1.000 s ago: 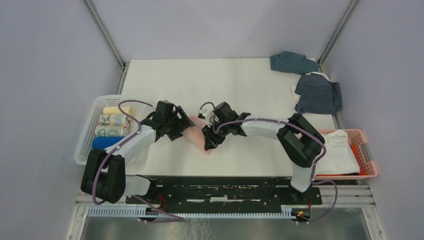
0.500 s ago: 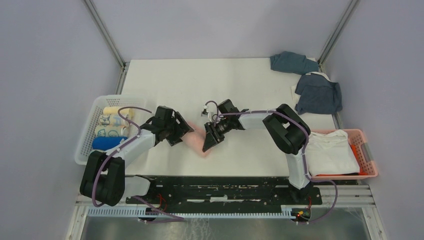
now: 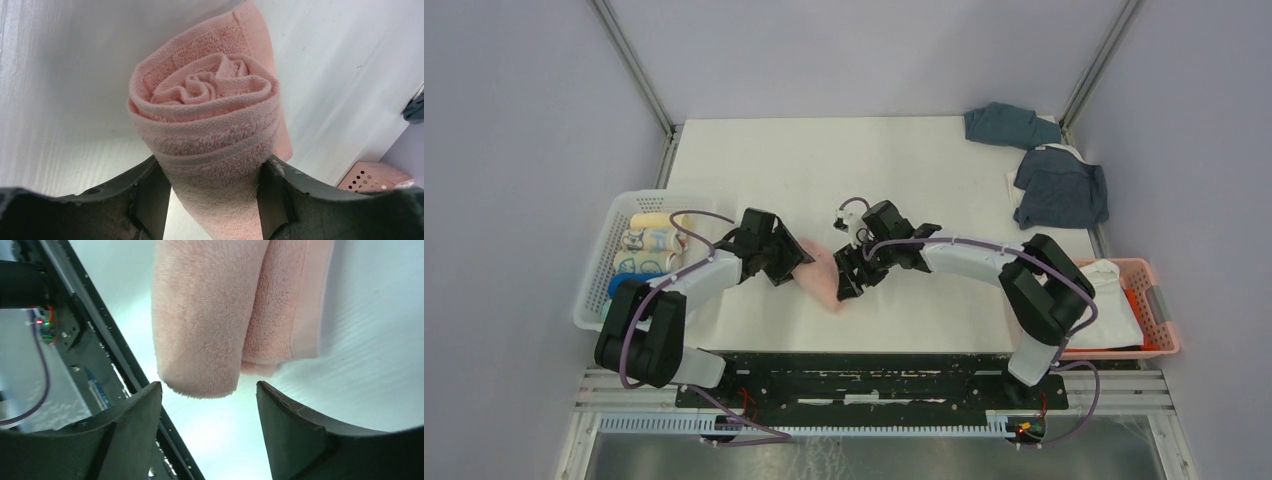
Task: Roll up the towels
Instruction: Roll the towel at the center of the board, then pick up the towel at the center of the board.
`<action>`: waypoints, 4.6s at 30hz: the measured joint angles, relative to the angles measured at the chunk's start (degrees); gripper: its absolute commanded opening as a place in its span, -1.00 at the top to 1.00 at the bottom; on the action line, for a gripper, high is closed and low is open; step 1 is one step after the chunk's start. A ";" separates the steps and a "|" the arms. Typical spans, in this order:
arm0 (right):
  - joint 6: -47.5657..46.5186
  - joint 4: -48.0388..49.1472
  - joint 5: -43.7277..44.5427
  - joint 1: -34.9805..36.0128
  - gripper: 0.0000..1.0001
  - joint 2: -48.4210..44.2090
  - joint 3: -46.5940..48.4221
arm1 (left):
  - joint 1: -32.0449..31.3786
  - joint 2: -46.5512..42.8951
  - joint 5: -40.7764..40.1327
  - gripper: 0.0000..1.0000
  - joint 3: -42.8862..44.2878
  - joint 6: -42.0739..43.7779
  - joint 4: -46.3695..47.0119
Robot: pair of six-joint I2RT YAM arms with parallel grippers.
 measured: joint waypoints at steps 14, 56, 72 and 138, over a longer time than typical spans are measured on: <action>-14.56 -6.38 38.88 20.57 -0.67 -6.95 6.40 | 0.00 1.92 0.13 -0.33 1.51 0.11 -0.24; 5.11 11.93 -7.04 0.85 0.17 10.58 5.86 | 1.16 -15.50 5.77 -0.86 -17.46 -8.59 15.23; 22.16 29.03 -20.20 -3.45 0.23 17.75 2.38 | 1.16 -7.98 7.87 -0.69 -18.73 -10.23 25.75; -2.36 -14.01 12.76 0.39 -1.00 -15.47 -1.62 | 40.15 21.57 4.33 0.52 50.05 57.77 -41.05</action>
